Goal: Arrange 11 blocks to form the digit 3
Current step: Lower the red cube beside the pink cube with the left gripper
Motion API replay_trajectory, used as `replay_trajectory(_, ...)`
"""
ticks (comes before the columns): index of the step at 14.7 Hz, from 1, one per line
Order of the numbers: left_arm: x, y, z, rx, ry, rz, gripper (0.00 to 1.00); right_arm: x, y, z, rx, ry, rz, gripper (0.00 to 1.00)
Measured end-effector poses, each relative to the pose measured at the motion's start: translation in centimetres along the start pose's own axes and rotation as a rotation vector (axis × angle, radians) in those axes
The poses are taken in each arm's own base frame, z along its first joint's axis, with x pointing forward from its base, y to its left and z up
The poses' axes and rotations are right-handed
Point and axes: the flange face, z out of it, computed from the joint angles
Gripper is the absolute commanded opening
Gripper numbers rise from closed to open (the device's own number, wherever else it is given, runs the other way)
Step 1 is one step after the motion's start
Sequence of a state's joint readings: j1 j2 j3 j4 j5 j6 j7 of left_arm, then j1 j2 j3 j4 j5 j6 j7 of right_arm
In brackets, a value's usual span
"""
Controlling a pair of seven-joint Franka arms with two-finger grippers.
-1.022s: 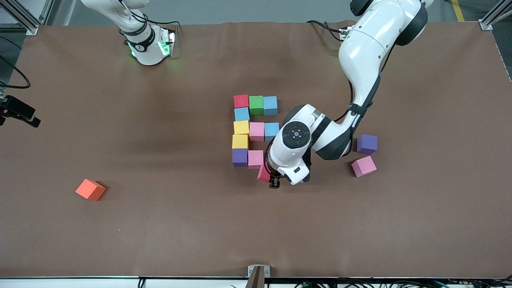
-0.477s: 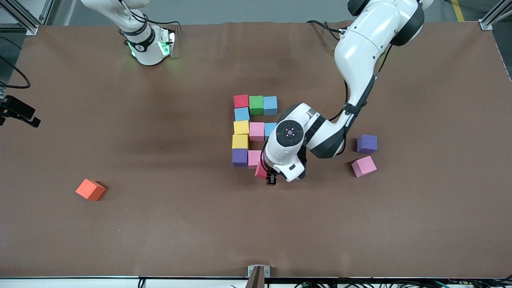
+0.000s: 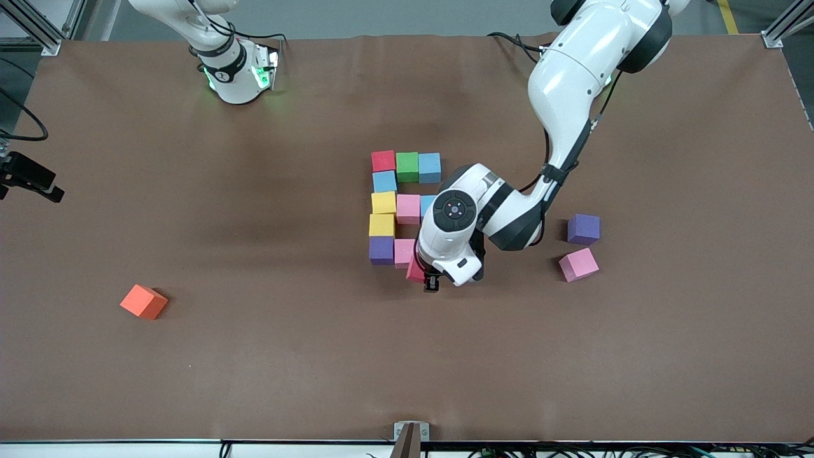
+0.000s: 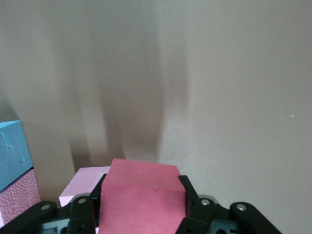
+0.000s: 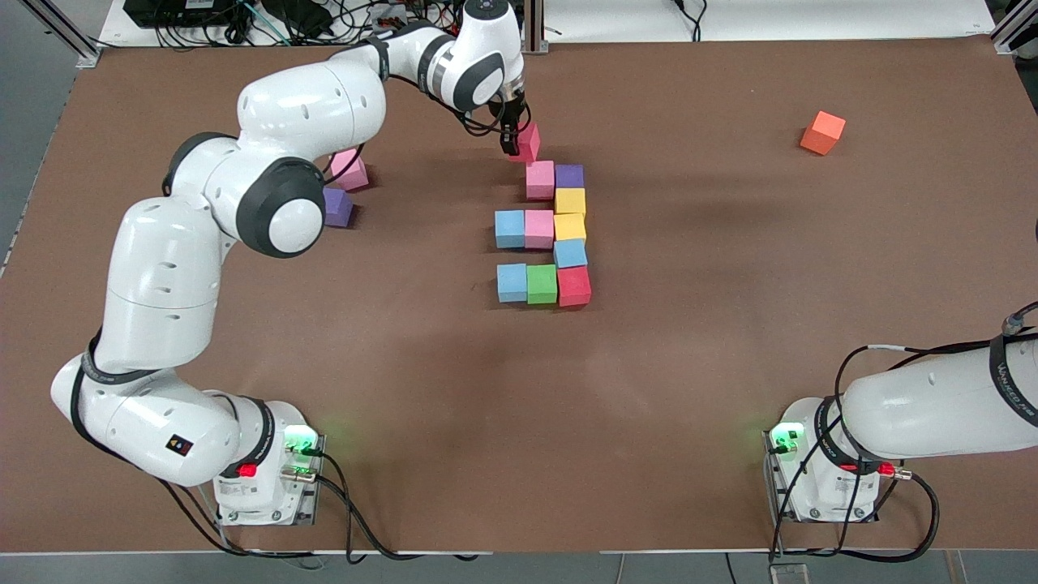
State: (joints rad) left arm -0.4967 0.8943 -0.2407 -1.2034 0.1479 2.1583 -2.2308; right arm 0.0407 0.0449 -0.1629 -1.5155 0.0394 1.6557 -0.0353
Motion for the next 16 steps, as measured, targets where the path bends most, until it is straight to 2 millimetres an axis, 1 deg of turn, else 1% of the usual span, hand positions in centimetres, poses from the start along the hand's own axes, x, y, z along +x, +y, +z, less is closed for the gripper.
replay_trajectory(2,0.2,-0.1,0.3,0.004,0.006,-0.021,0.16,0.0,0.0,0.0,0.0,0.0,0.0,1.0)
replay_trajectory(4,0.6,0.3,0.1,-0.002,0.009,-0.035,0.16,0.0,0.0,0.0,0.0,0.0,0.001,1.0)
replay_trajectory(7,1.5,1.1,-1.0,-0.01,0.012,-0.066,0.16,0.0,0.1,0.0,0.0,0.0,0.001,1.0)
replay_trajectory(10,2.3,1.2,-1.6,0.003,0.042,-0.142,0.16,0.0,0.1,0.0,0.0,0.0,0.001,1.0)
replay_trajectory(13,2.6,0.8,-1.1,0.018,0.083,-0.194,0.16,0.0,0.1,0.0,0.0,-0.001,0.001,1.0)
replay_trajectory(14,2.5,0.4,-0.7,0.023,0.098,-0.211,0.17,0.0,0.1,0.0,0.0,-0.001,0.001,1.0)
replay_trajectory(16,2.0,-0.9,0.9,0.009,0.16,-0.225,0.18,0.0,0.0,0.1,0.0,-0.005,0.001,1.0)
